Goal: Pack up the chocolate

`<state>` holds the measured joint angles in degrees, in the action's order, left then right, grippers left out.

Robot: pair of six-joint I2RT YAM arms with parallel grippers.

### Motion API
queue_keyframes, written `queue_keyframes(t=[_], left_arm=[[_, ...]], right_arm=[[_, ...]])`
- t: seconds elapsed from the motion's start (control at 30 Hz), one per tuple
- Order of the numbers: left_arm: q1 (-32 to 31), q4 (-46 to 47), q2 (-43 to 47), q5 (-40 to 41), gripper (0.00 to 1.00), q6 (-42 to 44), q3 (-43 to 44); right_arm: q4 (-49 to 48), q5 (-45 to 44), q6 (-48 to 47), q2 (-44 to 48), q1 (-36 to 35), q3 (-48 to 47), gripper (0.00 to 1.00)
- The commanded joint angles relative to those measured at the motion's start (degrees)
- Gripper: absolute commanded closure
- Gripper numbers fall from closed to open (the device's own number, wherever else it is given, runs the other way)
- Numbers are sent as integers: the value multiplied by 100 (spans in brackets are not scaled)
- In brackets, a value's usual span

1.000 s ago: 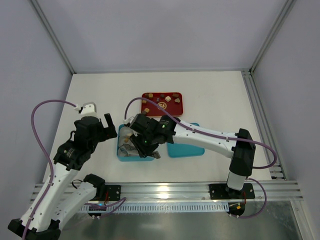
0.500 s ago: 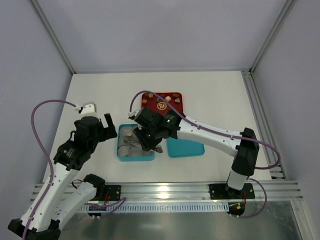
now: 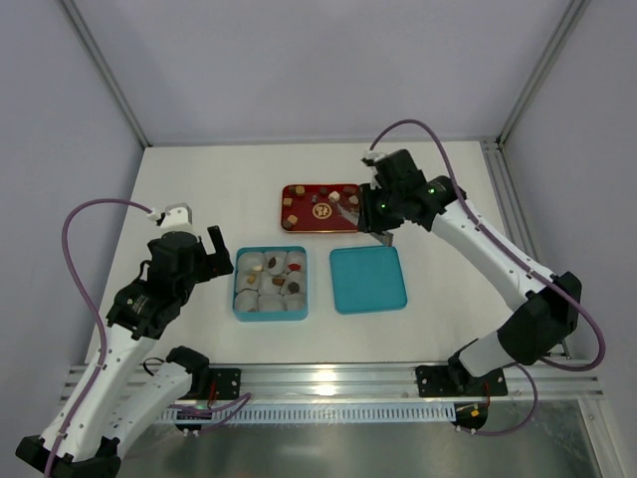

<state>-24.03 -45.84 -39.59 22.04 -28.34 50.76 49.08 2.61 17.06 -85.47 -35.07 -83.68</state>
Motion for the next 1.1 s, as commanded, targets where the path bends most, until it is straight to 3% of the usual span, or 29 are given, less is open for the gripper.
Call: queue_keyframes(t=[0.0,0.27,0.47,0.73,1.07], left_arm=[[-14,120,39,19,0,-49,39],[-14,137,57,-60,0,-40,30],[-14,164,75,-130,0,-31,21],[-14,190,31,-236,0,-14,21],[-23,207,22,-306,0,12,13]], right_arm=[[-530,336,-299,189,849,238,60],[-1040,688,-502,-688,2530,19,61],[-1287,170,-484,-1410,3418,-219,61],[-1463,-551,-598,-2131,3779,-307,55],[-1366,-534,-748,-2729,3841,-342,49]])
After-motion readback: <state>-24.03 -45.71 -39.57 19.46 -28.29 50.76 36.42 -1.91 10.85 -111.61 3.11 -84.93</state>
